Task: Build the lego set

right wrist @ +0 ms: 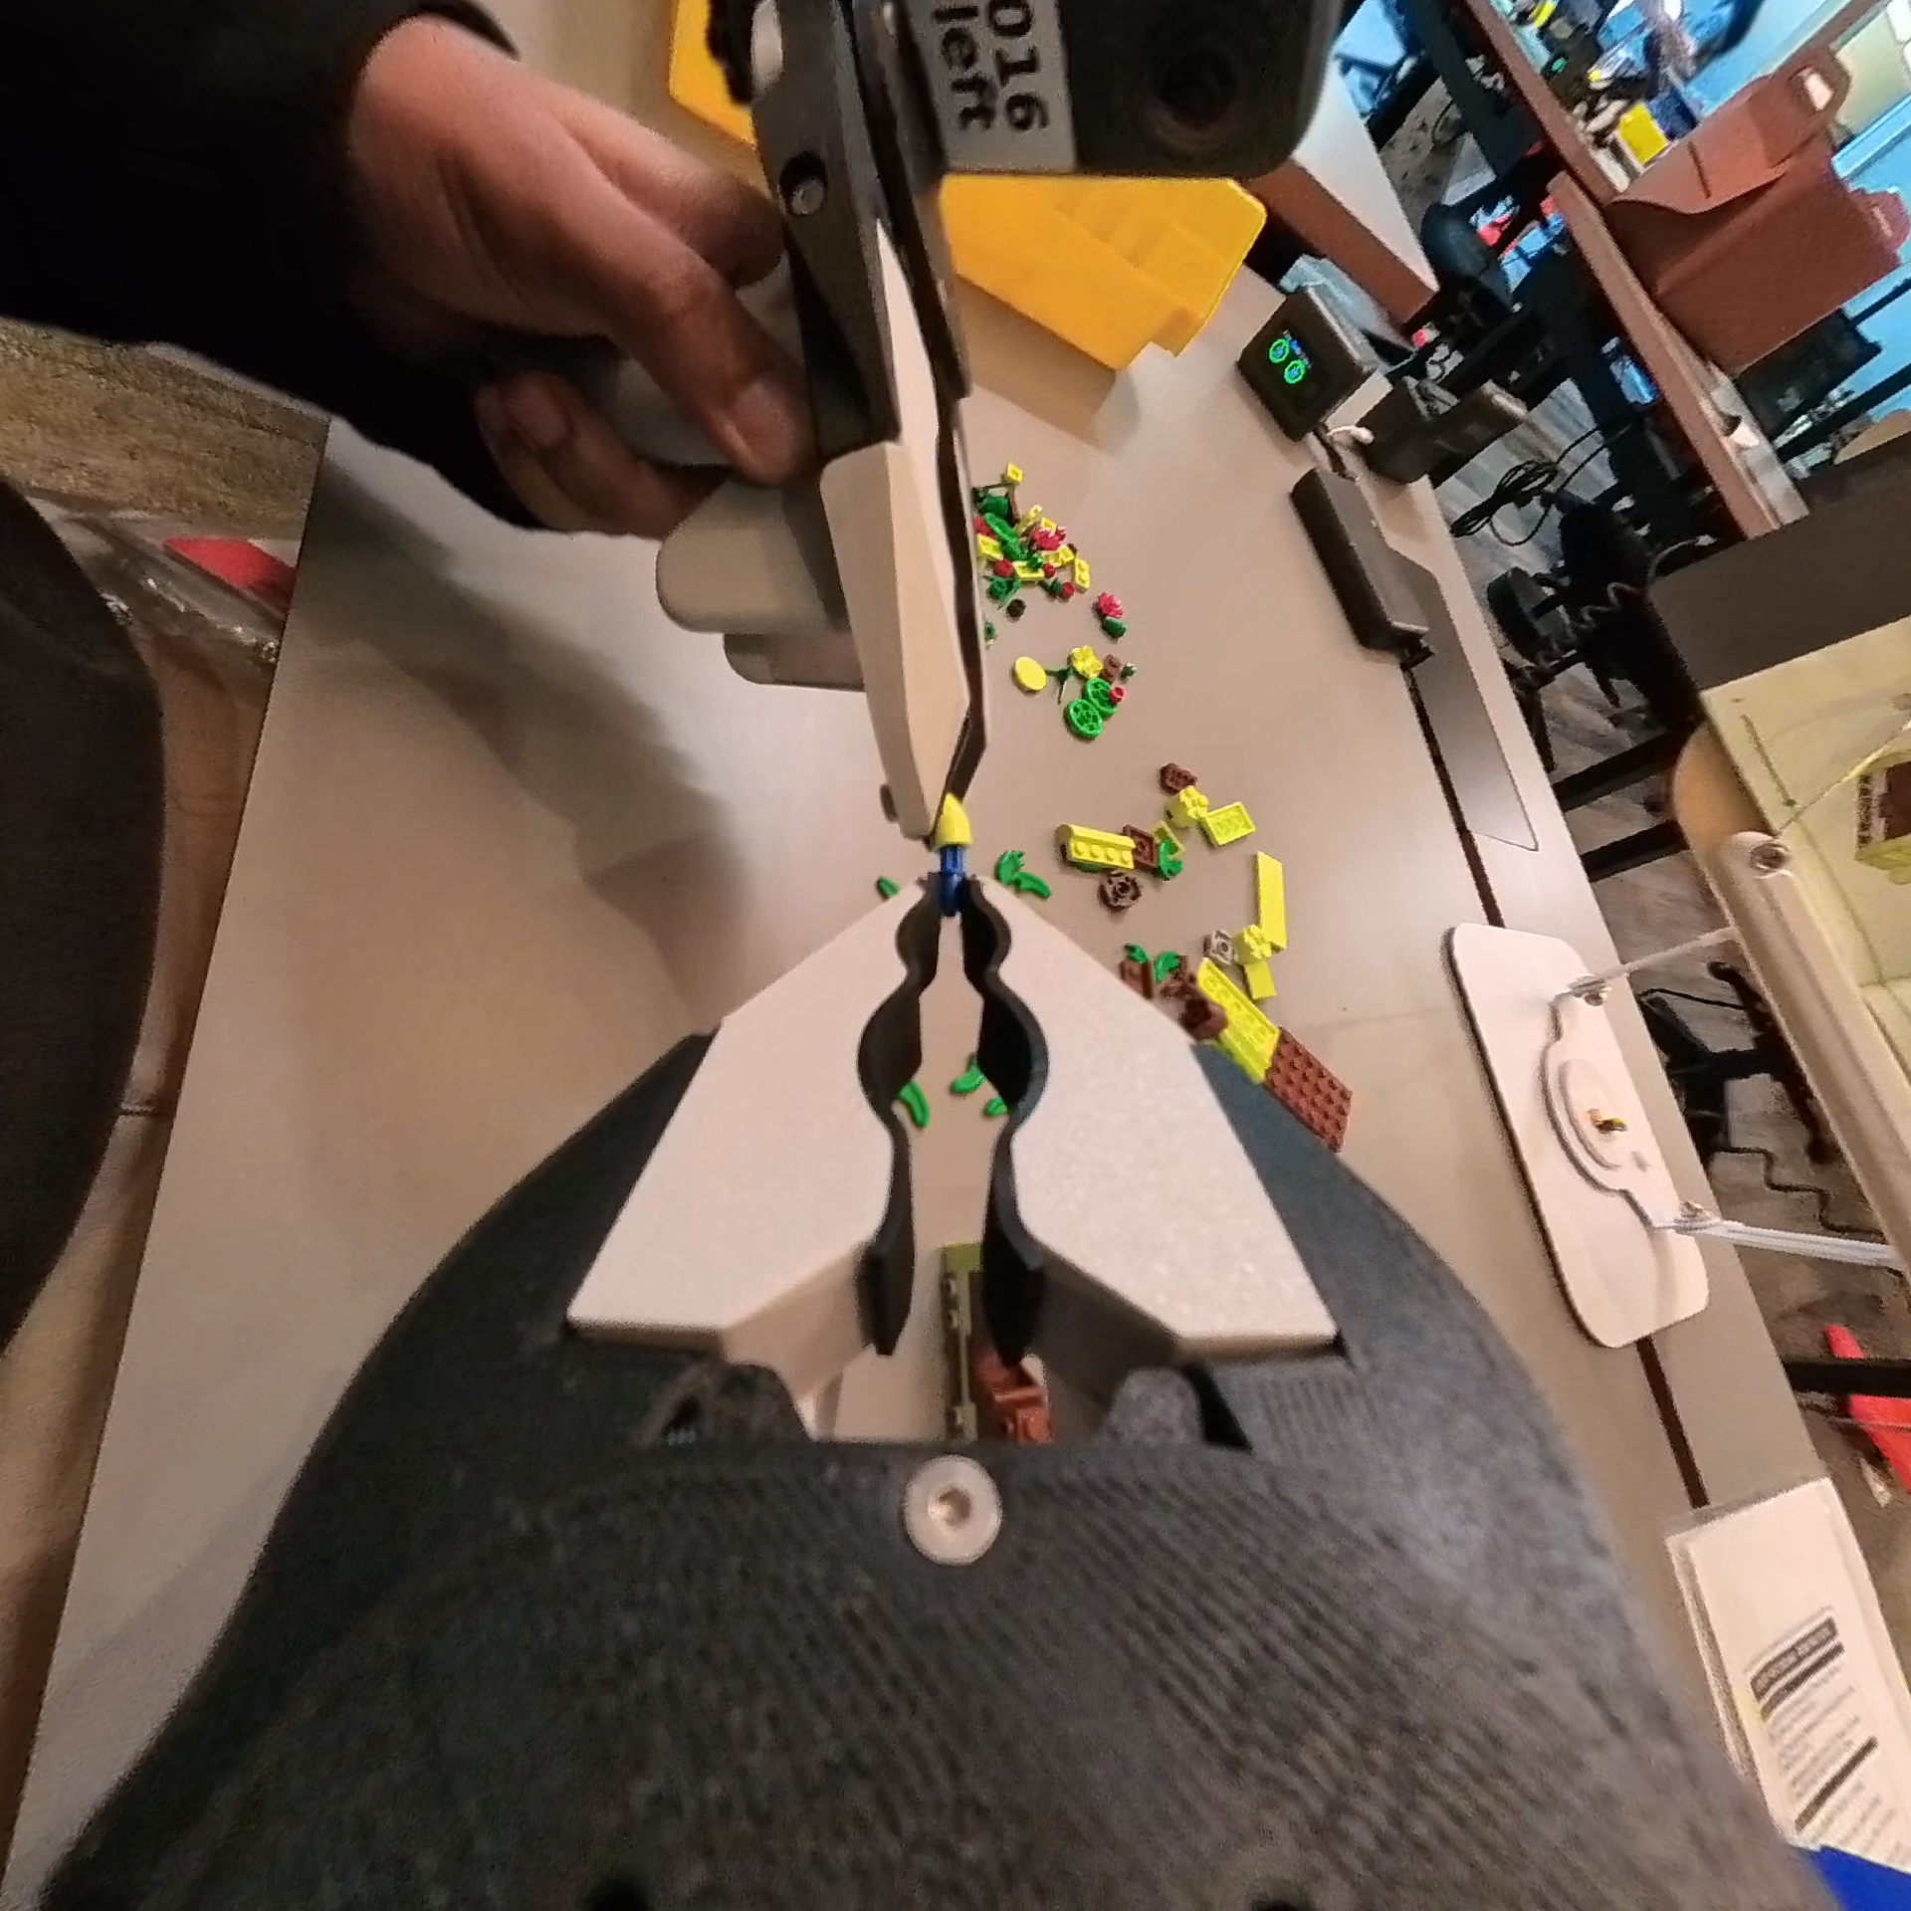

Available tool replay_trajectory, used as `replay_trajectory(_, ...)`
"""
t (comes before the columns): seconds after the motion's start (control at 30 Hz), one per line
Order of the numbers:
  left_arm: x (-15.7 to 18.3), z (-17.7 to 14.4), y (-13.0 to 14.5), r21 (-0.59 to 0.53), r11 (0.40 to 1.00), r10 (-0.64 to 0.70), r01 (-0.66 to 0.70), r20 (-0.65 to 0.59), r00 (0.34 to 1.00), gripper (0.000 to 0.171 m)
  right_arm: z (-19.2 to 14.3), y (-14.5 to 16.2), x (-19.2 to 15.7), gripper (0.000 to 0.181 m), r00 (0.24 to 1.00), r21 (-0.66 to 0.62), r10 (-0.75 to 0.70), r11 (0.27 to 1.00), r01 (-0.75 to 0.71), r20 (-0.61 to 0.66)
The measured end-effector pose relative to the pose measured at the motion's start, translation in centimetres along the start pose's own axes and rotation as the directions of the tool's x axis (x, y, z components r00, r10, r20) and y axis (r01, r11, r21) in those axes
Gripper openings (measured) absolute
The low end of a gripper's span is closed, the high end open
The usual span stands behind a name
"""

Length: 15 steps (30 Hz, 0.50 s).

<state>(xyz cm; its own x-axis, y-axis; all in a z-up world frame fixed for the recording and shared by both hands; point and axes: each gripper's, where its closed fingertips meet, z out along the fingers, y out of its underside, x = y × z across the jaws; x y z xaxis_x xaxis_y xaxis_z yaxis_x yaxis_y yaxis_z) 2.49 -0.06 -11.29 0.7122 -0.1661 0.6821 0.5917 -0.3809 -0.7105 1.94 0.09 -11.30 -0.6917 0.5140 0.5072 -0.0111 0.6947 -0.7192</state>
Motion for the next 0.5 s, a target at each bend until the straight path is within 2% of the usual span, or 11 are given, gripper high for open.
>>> replay_trajectory(0.13,-0.4,0.4,1.1,-0.088,0.996,0.030,-0.027,0.032,0.999,0.006,0.2,0.8,-0.8,0.001,0.999,-0.032,-0.041,0.999,0.042,0.029)
replay_trajectory(0.3,-1.1,1.4,3.7,-0.242,0.969,0.053,-0.044,0.028,0.998,0.006,0.2,2.5,-3.0,0.002,0.989,-0.060,-0.071,0.995,0.080,0.129)
replay_trajectory(0.5,-1.6,2.6,5.4,-0.286,0.958,0.012,-0.010,0.002,1.000,0.006,0.0,4.1,-4.4,0.001,0.983,-0.067,-0.032,0.997,0.044,0.180)
